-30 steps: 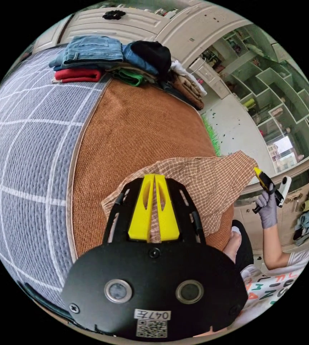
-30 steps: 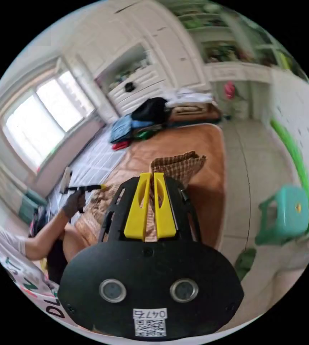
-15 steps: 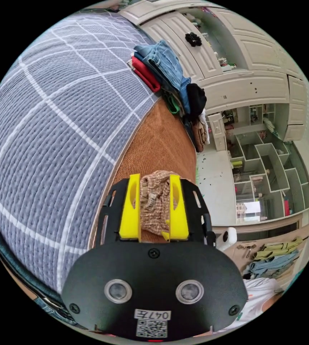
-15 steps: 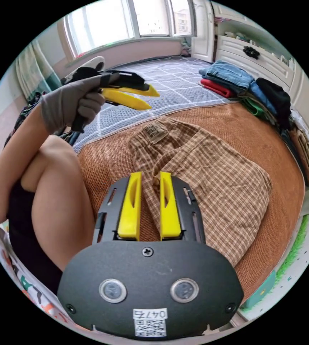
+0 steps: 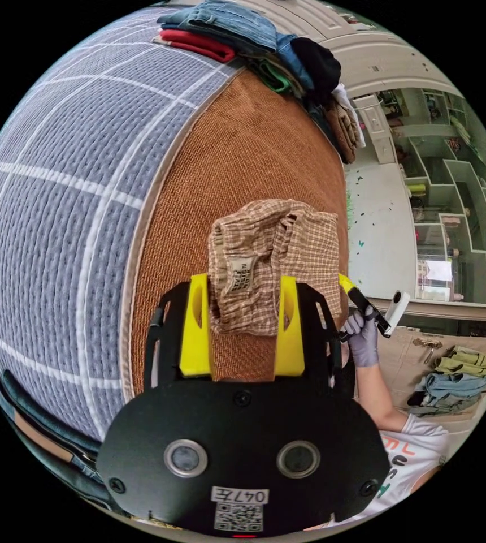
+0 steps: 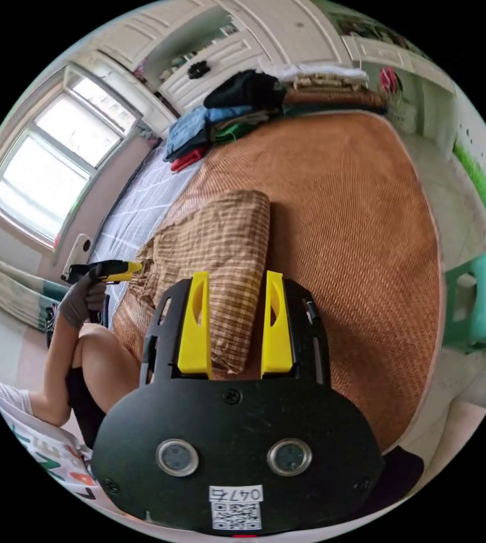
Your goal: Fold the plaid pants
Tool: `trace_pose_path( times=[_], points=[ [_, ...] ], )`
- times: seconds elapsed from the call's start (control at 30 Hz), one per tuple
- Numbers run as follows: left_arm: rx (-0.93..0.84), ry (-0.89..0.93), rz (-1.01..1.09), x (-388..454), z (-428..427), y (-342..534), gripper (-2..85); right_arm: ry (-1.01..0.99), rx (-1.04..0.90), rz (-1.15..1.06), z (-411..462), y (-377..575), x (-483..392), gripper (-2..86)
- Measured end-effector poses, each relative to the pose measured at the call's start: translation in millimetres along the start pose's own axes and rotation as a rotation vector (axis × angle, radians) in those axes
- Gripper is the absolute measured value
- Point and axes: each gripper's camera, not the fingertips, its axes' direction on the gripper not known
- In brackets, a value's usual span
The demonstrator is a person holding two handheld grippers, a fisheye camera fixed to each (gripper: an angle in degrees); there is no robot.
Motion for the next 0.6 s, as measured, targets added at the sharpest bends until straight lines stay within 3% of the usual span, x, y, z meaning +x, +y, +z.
trace_pose_path(
  times=[0.13,0.33,0.43,0.6],
  points=[
    [-0.034,-0.087,0.042,2.6,-14.7,17.9,8.5,-0.084,-0.076,0.011,4.6,-13.4,-19.0,2.0],
    [0.022,0.072,0.177,22.9,-71.0,61.9,4.1,-0.005,0.001,-0.115,-80.6,-45.7,-104.5,-0.1],
    [0.115,0.165,0.245,44.8,-127.4,112.4,3.9,0.053,0.051,-0.25,-145.7,-69.4,-170.5,-0.2],
    [0.358,0.16,0.267,48.6,-268.9,280.4,3.9,0.058,0.056,-0.581,-239.4,-104.3,-335.8,-0.2]
  ],
)
